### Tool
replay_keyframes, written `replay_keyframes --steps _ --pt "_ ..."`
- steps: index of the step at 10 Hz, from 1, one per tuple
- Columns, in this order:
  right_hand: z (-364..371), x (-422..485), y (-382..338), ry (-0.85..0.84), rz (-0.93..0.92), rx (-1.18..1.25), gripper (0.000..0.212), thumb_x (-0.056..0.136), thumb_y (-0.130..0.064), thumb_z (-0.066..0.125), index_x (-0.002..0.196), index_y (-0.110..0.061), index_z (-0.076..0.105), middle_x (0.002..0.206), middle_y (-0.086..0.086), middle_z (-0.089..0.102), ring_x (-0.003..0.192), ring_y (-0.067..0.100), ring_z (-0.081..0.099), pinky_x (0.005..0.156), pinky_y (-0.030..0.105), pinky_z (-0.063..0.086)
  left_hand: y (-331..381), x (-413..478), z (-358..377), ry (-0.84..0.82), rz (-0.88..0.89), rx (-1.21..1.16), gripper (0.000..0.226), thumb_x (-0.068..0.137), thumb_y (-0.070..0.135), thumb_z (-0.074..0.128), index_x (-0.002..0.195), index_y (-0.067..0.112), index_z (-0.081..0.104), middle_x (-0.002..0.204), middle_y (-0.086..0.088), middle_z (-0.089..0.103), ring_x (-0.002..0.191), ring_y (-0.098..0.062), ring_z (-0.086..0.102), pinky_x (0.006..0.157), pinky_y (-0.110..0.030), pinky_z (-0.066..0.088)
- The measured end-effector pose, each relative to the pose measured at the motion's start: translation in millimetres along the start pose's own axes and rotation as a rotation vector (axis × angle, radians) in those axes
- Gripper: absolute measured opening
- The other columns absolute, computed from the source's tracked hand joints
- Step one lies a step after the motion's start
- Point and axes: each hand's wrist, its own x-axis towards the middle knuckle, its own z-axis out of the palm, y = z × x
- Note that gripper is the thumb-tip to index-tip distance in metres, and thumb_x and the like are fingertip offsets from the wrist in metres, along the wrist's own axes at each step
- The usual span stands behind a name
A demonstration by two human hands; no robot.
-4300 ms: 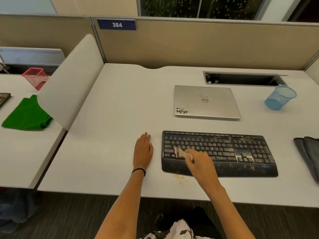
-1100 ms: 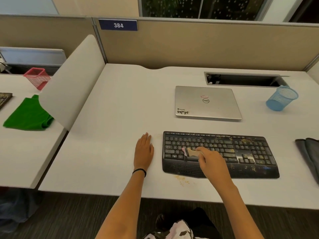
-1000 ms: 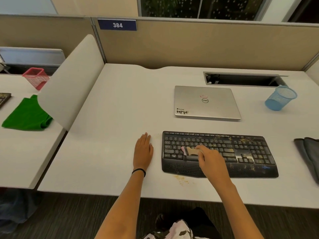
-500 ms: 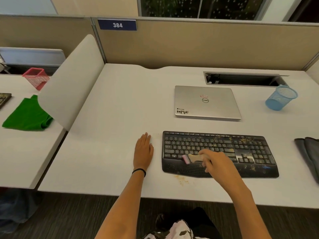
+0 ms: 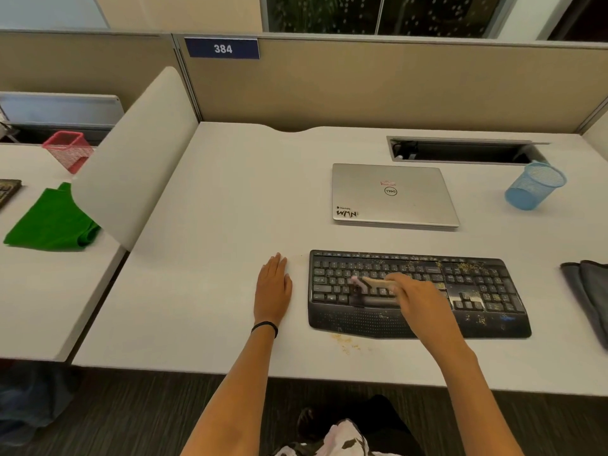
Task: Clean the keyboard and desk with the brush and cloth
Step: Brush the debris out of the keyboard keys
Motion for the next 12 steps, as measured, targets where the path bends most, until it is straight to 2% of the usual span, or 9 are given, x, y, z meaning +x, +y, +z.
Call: replay_keyframes --steps 1,2,3,5,6,8,9,10,12 --pt "2 2 -3 -0.056 -0.044 -0.032 0.029 0.099 -0.021 0.041 0.126 -0.021 0.052 0.091 0.002 0.069 0.069 0.015 0.060 0.065 0.027 0.051 0 0 0 0.001 0.002 -0.003 0.043 0.098 0.014 0.040 0.141 0.009 0.039 0.151 -0.007 0.032 0.141 -0.020 0.026 0.116 -0.027 0.011" --pt "4 0 -3 -0.060 -0.096 0.114 0.030 0.097 -0.023 0.046 0.124 -0.021 0.057 0.094 0.001 0.070 0.058 0.003 0.047 0.061 0.018 0.043 -1 0 1 -0.002 -0.002 -0.002 0.044 0.099 0.014 0.039 0.142 0.009 0.038 0.152 -0.007 0.031 0.142 -0.020 0.025 0.116 -0.028 0.010" --pt "7 -3 -1 0.051 -0.102 0.175 0.026 0.095 -0.020 0.049 0.118 -0.020 0.060 0.076 -0.003 0.066 0.049 0.001 0.041 0.048 0.015 0.033 -2 0 1 -0.006 -0.002 0.001 0.044 0.099 0.015 0.039 0.142 0.009 0.038 0.152 -0.007 0.031 0.142 -0.020 0.025 0.117 -0.028 0.011" --pt "13 -3 -5 -0.013 -0.046 0.135 0.025 0.097 -0.023 0.045 0.118 -0.020 0.059 0.081 -0.001 0.068 0.054 0.004 0.050 0.051 0.015 0.037 -2 0 2 -0.005 -0.005 -0.001 0.044 0.098 0.015 0.039 0.142 0.009 0.038 0.152 -0.006 0.032 0.141 -0.020 0.025 0.116 -0.027 0.010" --pt "12 -2 -4 0.079 -0.058 0.182 0.023 0.096 -0.020 0.048 0.115 -0.019 0.062 0.070 -0.002 0.064 0.046 0.002 0.041 0.045 0.015 0.030 -2 0 2 0.002 -0.004 -0.001 0.044 0.098 0.014 0.040 0.141 0.009 0.039 0.151 -0.007 0.033 0.141 -0.020 0.026 0.115 -0.026 0.009" --pt "8 0 -4 -0.052 -0.041 0.152 0.026 0.096 -0.022 0.047 0.118 -0.022 0.061 0.086 -0.001 0.070 0.063 0.007 0.057 0.059 0.020 0.046 -2 0 2 0.001 0.002 0.008 0.044 0.098 0.015 0.039 0.142 0.009 0.039 0.152 -0.006 0.032 0.141 -0.019 0.025 0.116 -0.026 0.009" --pt "4 3 -2 -0.006 -0.052 0.107 0.024 0.097 -0.020 0.046 0.115 -0.023 0.060 0.082 -0.003 0.067 0.054 0.005 0.046 0.049 0.018 0.033 -1 0 1 0.000 0.001 0.006 0.044 0.098 0.014 0.040 0.142 0.008 0.039 0.151 -0.007 0.032 0.141 -0.020 0.026 0.116 -0.027 0.010" --pt "0 4 -4 -0.053 -0.038 -0.045 0.024 0.098 -0.019 0.043 0.117 -0.027 0.055 0.092 -0.004 0.067 0.067 0.011 0.053 0.053 0.022 0.039 -1 0 0 0.002 0.002 0.003 0.044 0.098 0.014 0.040 0.142 0.008 0.039 0.151 -0.007 0.032 0.141 -0.020 0.025 0.116 -0.027 0.010" --pt "4 9 -18 -0.168 -0.161 -0.032 0.036 0.095 -0.005 0.045 0.127 -0.021 0.052 0.111 0.001 0.065 0.088 0.018 0.061 0.075 0.025 0.046 0 -1 0 0.008 -0.002 0.002 0.044 0.099 0.015 0.039 0.142 0.009 0.038 0.152 -0.006 0.031 0.142 -0.019 0.024 0.115 -0.024 0.006"
